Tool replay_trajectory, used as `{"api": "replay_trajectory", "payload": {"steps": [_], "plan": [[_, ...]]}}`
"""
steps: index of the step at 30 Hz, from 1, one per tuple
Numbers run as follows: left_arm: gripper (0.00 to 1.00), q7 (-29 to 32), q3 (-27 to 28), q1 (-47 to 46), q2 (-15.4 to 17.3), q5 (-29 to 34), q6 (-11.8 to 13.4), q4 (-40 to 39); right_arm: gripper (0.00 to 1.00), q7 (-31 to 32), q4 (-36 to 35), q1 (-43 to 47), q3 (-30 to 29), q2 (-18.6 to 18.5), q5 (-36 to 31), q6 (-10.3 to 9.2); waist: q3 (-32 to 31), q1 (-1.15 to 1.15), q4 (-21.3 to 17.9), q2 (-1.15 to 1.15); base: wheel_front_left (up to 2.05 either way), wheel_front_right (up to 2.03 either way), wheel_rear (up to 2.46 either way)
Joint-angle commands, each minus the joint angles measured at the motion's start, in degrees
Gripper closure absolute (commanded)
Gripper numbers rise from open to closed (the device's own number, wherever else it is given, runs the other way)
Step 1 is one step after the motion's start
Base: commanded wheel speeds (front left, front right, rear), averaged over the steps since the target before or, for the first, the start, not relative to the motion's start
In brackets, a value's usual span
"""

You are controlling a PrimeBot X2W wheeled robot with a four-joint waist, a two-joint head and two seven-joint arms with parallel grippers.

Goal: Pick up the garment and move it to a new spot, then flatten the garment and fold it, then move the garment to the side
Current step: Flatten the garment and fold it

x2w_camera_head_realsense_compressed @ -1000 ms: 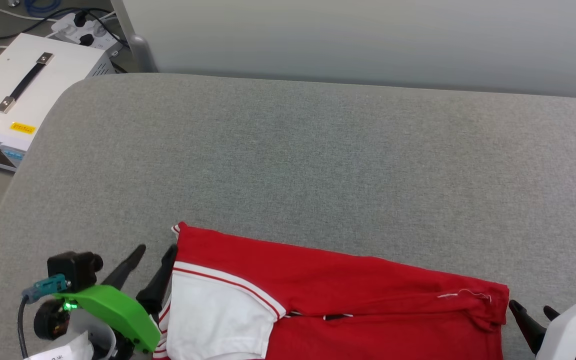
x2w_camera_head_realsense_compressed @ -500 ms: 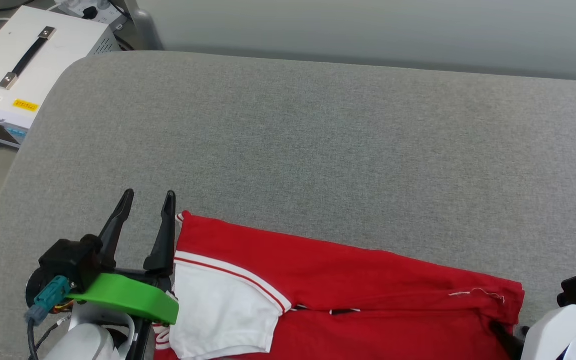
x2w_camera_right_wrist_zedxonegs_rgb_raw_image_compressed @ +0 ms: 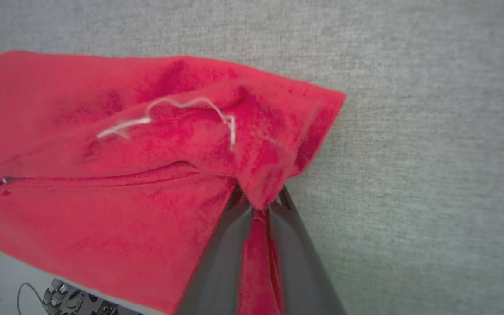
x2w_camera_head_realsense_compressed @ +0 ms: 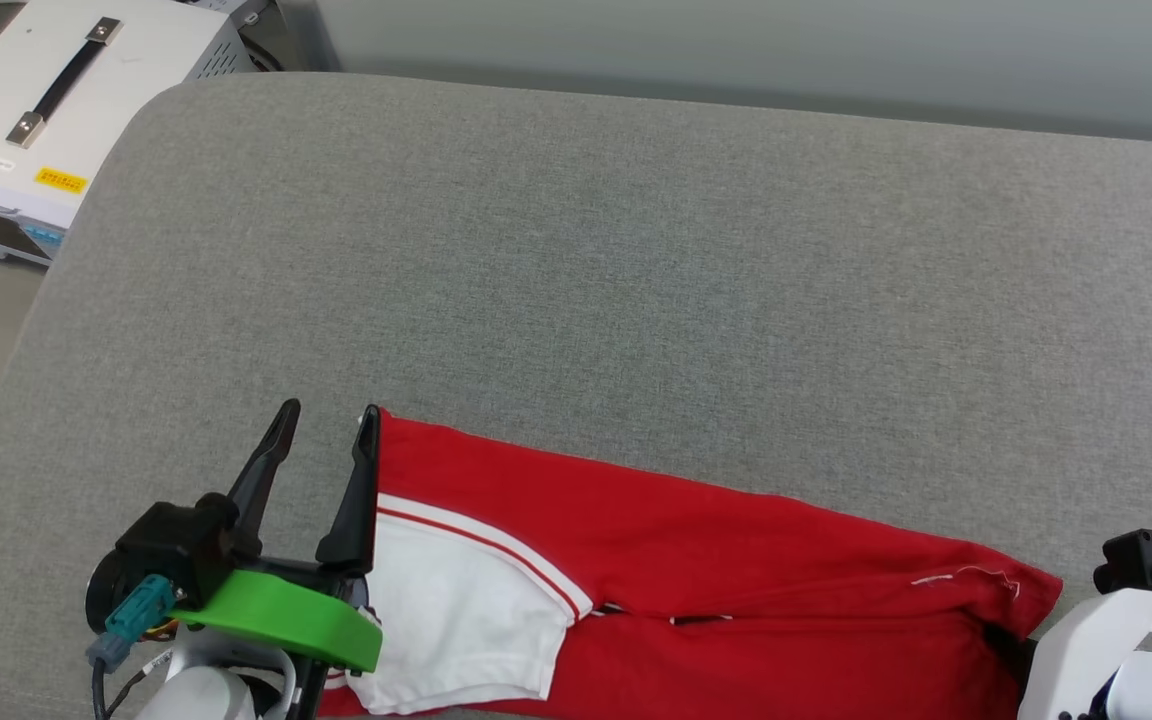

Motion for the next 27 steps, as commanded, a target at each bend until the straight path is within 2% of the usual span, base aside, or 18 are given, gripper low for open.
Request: {"api": "replay_trajectory", "payload": {"steps": [1, 8, 12, 22, 25, 27], "plan": [[0.00, -0.3, 0.3, 0.7, -0.4, 0.4, -0.4, 0.5, 1.00, 0.6, 1.6, -0.3, 1.5, 1.0, 0.6, 0.03, -0.3, 0.00, -0.1, 0.00, 0.00, 0.00, 0.00], [0.00, -0.3, 0.0, 1.6, -0.6, 1.3, -1.0, 2.1, 1.00, 0.2, -1.9, -0.6, 0.1, -1.5, 0.7, 0.03, -2.6, 0.00, -0.3, 0.00, 0.00, 0.00, 0.00], [0.00, -0.3, 0.1, 2.3, -0.5, 1.4, -0.7, 2.2, 1.00, 2.7, -4.0, -0.6, -2.5, -3.0, 0.8, 0.03, -3.5, 0.00, -1.1, 0.00, 0.00, 0.00, 0.00], [0.00, 0.0, -0.6, 3.2, -0.1, 1.9, -0.1, 1.8, 1.00, 6.6, -5.5, 0.9, -15.1, -6.1, 0.8, 0.03, -5.3, 0.00, -2.6, 0.00, 0.00, 0.00, 0.00], [0.00, 0.1, -0.8, 3.4, 0.0, 1.9, 0.0, 1.7, 1.00, 7.4, -6.4, 0.8, -17.6, -5.8, 1.7, 0.03, -5.5, 0.00, -3.0, 0.00, 0.00, 0.00, 0.00], [0.00, 0.1, -1.0, 3.4, -0.1, 1.9, 0.0, 1.7, 1.00, 8.7, -6.9, 0.1, -18.6, -4.1, 4.5, 0.03, -5.7, 0.00, -3.1, 0.00, 0.00, 0.00, 0.00]]}}
